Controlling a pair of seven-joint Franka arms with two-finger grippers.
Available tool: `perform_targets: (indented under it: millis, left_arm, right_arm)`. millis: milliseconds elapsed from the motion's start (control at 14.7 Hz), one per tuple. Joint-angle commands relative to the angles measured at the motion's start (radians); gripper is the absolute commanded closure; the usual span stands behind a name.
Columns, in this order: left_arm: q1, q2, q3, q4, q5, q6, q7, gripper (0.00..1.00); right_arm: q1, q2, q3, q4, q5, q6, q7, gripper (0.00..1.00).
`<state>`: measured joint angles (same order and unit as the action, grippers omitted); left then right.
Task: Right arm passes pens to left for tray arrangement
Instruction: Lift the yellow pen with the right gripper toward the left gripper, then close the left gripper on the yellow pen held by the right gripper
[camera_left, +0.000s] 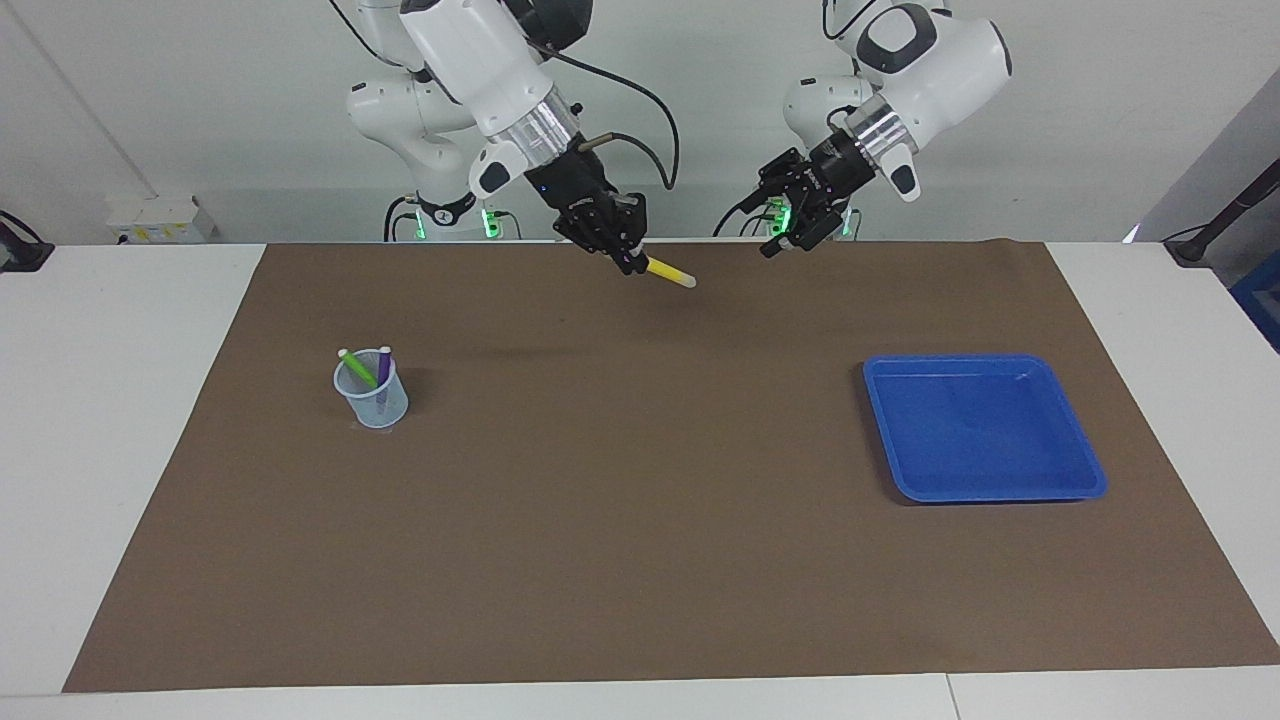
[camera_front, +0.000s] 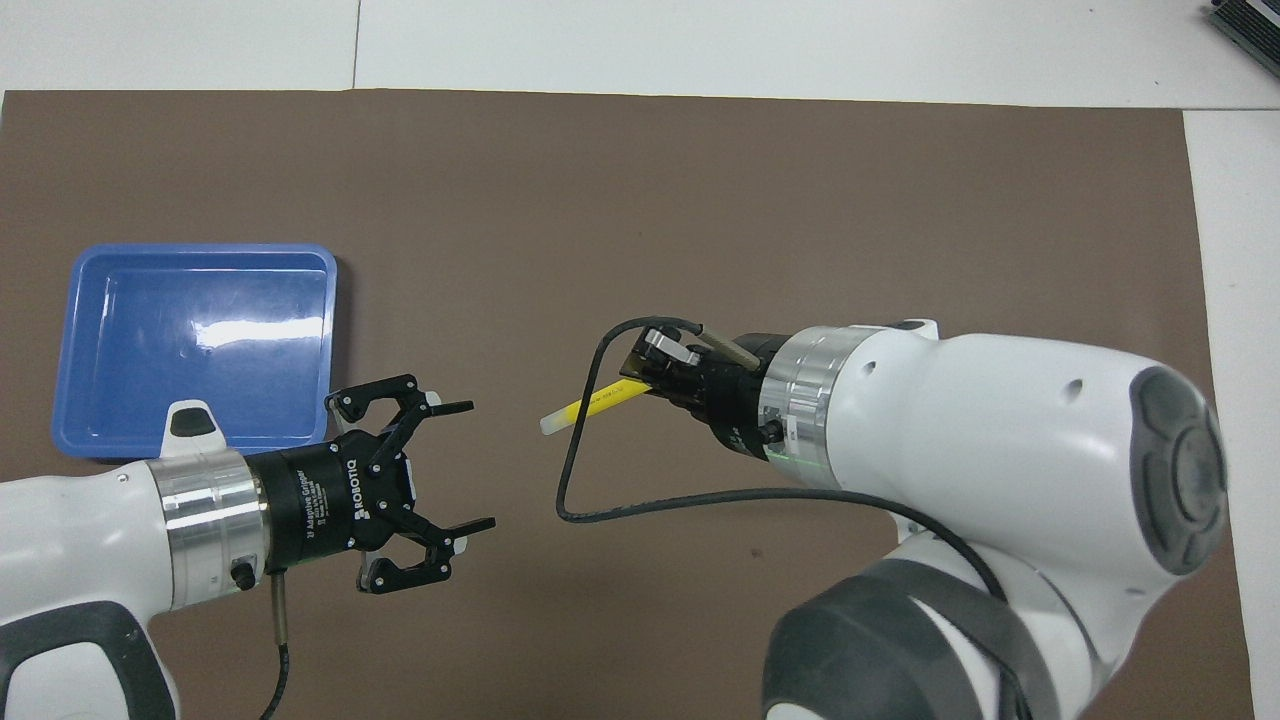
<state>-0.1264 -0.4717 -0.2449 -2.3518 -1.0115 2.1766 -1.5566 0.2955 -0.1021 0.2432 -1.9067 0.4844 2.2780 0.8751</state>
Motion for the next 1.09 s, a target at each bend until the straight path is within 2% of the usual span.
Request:
perform_targets:
  millis: [0, 272, 1019]
  left_arm:
    - [-0.01, -0.025, -0.079, -0.03, -0.018, 0.116, -0.08, 0.0]
    - [-0.01, -0.025, -0.151, -0.035, -0.016, 0.176, -0.117, 0.0]
    - [-0.01, -0.025, -0.208, -0.064, -0.016, 0.301, -0.171, 0.0]
  right_arm:
    - [0.034, -0.057, -0.004, -0.095, 0.022, 0.095, 0.045, 1.0]
    - [0.068, -0.068, -0.004, -0.117, 0.023, 0.126, 0.082, 1.0]
    - [0.08, -0.068, -0.005, -0.129, 0.023, 0.127, 0.064, 1.0]
